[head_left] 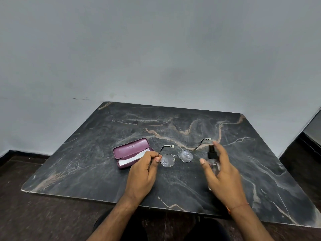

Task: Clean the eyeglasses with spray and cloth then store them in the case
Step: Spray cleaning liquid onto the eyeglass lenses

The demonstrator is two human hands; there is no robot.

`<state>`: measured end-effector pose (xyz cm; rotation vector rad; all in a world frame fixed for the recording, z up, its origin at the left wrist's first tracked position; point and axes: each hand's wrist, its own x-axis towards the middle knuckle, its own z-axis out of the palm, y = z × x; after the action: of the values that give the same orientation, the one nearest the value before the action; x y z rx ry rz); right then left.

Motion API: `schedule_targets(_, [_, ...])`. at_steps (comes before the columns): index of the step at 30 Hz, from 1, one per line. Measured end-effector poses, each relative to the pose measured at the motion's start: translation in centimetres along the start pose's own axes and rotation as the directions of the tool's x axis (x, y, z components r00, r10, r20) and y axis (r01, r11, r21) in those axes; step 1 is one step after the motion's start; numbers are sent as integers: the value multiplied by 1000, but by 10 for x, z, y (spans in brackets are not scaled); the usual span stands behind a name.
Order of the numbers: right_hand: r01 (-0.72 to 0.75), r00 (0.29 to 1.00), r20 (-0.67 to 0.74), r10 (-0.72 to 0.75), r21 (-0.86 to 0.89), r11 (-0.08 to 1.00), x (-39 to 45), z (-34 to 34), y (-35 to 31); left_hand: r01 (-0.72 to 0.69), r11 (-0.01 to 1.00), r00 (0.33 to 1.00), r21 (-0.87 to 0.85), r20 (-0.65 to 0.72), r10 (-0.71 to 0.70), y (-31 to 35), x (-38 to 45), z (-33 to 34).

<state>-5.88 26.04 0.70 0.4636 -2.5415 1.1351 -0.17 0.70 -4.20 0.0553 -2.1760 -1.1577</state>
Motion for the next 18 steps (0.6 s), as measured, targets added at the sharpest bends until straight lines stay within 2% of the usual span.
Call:
schedule_targets(6, [-215,952,-200,234,111,970,15,-18,35,-3,1000,1000,9,4,3,-1,1,2])
schedule_targets(10, [-258,927,-227,299,191,947,14,-18,49,0,1000,1000,1,9,0,-3,0,3])
schedule_targets(14, [-247,946,-163,282,204,947,13,-19,50,2,1000,1000,15,14,-3,-4,0,3])
schedule_targets(16, [-150,944,-275,182,135,979,9,-23,45,0,1000,1000,19,14,0,-4,-1,3])
schedule_targets(18, [14,886,-464,29,87,996,0,-27,30,-3,1000,1000,13,11,3,-3,-2,3])
